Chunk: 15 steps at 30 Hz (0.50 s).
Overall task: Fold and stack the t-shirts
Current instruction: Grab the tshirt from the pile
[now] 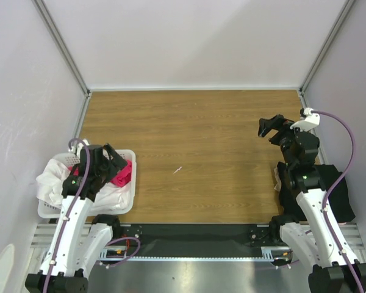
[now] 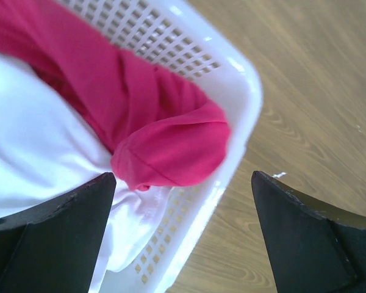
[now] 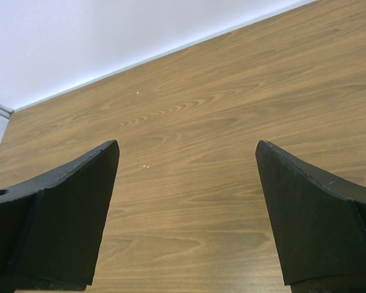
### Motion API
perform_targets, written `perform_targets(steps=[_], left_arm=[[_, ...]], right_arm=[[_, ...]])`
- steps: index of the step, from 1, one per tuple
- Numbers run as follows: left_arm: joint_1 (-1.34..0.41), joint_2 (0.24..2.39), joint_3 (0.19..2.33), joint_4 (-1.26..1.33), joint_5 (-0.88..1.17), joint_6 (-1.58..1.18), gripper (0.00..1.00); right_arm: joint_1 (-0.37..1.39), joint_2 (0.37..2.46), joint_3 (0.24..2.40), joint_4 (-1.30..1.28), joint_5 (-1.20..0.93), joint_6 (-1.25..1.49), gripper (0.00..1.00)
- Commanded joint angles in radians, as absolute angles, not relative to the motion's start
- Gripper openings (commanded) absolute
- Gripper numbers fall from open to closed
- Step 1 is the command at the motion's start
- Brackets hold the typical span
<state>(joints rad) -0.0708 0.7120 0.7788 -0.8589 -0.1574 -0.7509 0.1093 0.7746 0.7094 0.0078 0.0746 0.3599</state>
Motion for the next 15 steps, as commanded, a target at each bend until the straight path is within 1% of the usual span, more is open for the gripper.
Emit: perform_targets(steps=[1,6,9,12,15], left_arm=[[-0.069,0.669,0.724,-0.833,-0.210,-0.860,1.00],[-0.069,0.666,0.637,-0.758,-0.241,-0.887,0.99],[-0.067,0.676,0.611,-0.724,-0.271,-0.914,0.97],[-0.067,0.667,0.560,-0.637,-0.244,-0.925,0.95],[-0.066,0.661,0.520,-0.588,-0.238,-0.939,0.86]], right_arm=[[0.112,0.761,0.759,0.003,0.090,0.376,1.00],[0.112,0.732,0.768,-0.052,0.140,0.365,1.00],[0.112,0.718,0.778,-0.069,0.155,0.345,1.00],[0.112,0.715,0.796,-0.078,0.158,0.336,1.00],[0.112,0.721,0.805,-0.083,0.158,0.339,1.00]])
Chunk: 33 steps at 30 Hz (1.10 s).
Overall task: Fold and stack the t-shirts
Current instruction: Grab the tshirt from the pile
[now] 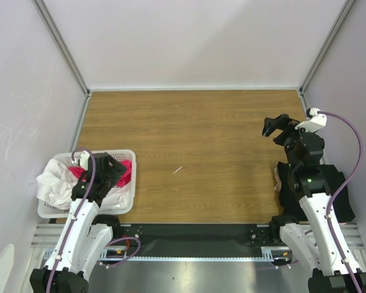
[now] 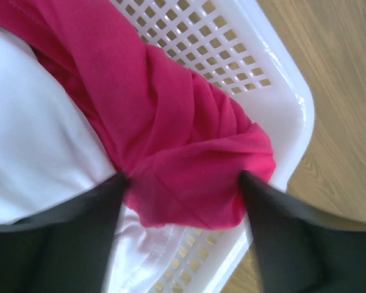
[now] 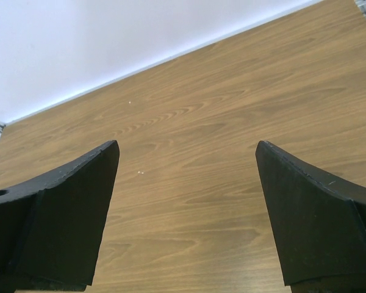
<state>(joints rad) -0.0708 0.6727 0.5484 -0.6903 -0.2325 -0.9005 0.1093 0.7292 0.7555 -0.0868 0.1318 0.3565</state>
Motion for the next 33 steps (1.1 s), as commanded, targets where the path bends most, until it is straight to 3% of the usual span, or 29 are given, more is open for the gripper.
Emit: perform_targets(steps=[1,3,4,6,7,8,20,33], left_arm=[[-0.066,0.661,0.520,-0.584,-0.238,-0.940,0.73],[-0.066,0.657,0.531,-0.580,-0.239,-0.928,0.60],[-0.066,0.654,0.538,-0.586,-0.254,-0.922,0.41],[-0.066,0.646,0.578,-0.617,-0.284,-0.908,0.21],[-0.066,0.635,0.598,-0.626,-0.316,-0.899,0.04],[-0.066,0.632,0.641,-0.641,-0.333,-0.873,0.00],[-0.066,0.650,0.963,-0.379,-0.396,-0.565,0.01],[-0.078,0.906,1.362,-0.023,-0.175,-0.387,0.00]], right_arm=[[0.112,0.721,0.810,-0.087,0.160,0.342,1.00],[0.113,0.723,0.811,-0.094,0.164,0.354,1.00],[0.112,0.723,0.813,-0.092,0.167,0.357,1.00],[0.112,0.724,0.811,-0.084,0.172,0.362,1.00],[0.113,0.730,0.810,-0.078,0.169,0.367,1.00],[0.112,0.733,0.810,-0.071,0.164,0.367,1.00],[0.112,0.813,0.836,0.047,0.132,0.370,1.00],[0.113,0.879,0.926,0.087,0.104,0.308,1.00]])
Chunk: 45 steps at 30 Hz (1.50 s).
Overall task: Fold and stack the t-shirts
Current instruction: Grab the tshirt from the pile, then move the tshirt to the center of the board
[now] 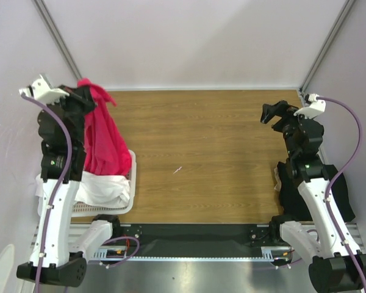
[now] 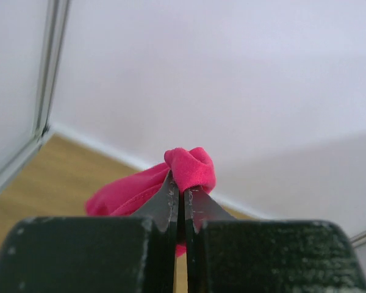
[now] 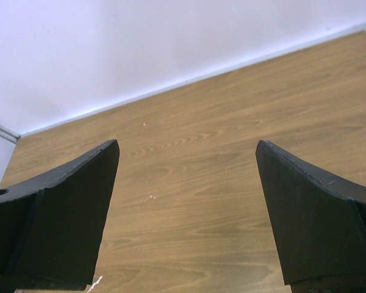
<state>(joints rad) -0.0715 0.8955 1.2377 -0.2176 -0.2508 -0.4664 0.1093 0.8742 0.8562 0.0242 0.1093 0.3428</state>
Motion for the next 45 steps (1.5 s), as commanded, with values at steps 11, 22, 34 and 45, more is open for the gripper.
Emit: perform_targets(steps=[11,22,34,45], left_arm=[[-0.089,1.107,1.778,0.043,0.138,-0.374,0.00],[-0.316,1.275,1.695,0.078,0.382,-0.377,0.00],[-0.808,1.489,1.341,0.179,0.229,-0.111,0.00],[-1.014,1.779,1.374,0.158,0.304,-0.126,0.59]], right_arm=[[0.112,0.805,0.873,0.011,0.173,0.386,1.00],[0.008,0.891,1.055,-0.327,0.280,0.474,1.00],[-0.063,0.908,1.046,-0.405,0.321,0.434,1.00],[-0.110,0.942,1.009,-0.483,0.264,0.422,1.00]])
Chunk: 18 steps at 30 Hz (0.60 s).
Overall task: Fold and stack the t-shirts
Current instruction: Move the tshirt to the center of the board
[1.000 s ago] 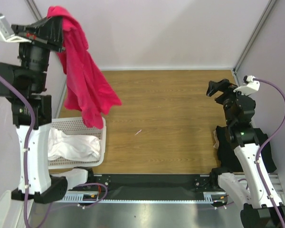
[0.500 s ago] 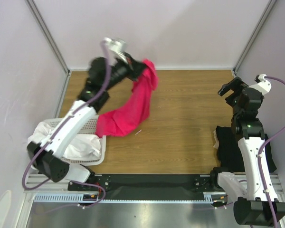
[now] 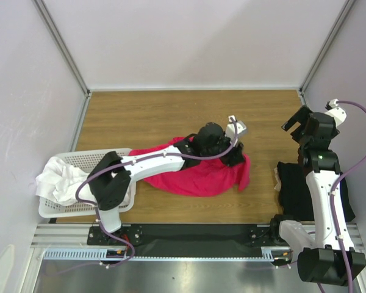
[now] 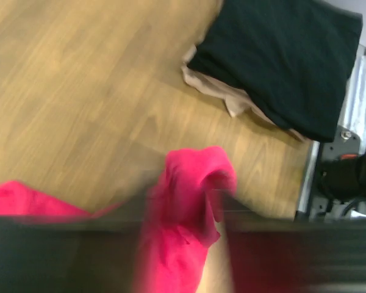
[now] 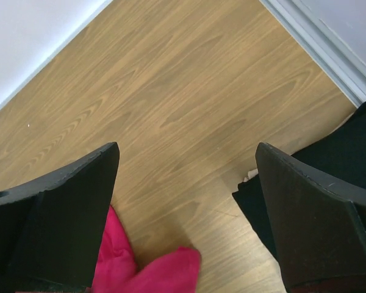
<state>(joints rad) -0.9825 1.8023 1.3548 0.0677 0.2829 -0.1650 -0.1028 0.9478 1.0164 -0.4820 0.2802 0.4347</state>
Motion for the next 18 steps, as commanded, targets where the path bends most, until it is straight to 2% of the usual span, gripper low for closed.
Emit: perform_targets(steps=[1,2,3,7,10,15,18], left_arm=[[-1.014,1.766,1.376,0.150,0.281,-0.124,0.81],[-1.014,1.760,1.384,0.131,0.253,-0.117,1.00],[-1.014,1.752,1.399,0.065,0.221,-0.091,1.00],[-1.000,1.709,1.471,-0.127,-0.099,-0.101,1.00],[-0.919,1.651,1.439,-0.245,-0.138,-0.221,1.00],[-0.672,1.472,1.232,-0.310,-0.144,-0.440,1.00],[-0.554,1.370,1.119,-0.348,-0.216,-0.488,1.00]], right_arm=[[-0.112,0.943,1.005,-0.477,0.253,0.423,1.00],[-0.112,0.946,1.000,-0.468,0.232,0.422,1.00],[-0.112,0.948,0.990,-0.439,0.201,0.404,1.00],[-0.110,0.980,0.965,-0.348,-0.143,0.353,1.00],[-0.053,1.008,0.930,-0.278,-0.256,0.324,1.00],[0.171,1.072,0.914,-0.224,-0.152,0.236,0.99],[0.254,1.147,0.891,-0.158,-0.211,0.216,0.97]])
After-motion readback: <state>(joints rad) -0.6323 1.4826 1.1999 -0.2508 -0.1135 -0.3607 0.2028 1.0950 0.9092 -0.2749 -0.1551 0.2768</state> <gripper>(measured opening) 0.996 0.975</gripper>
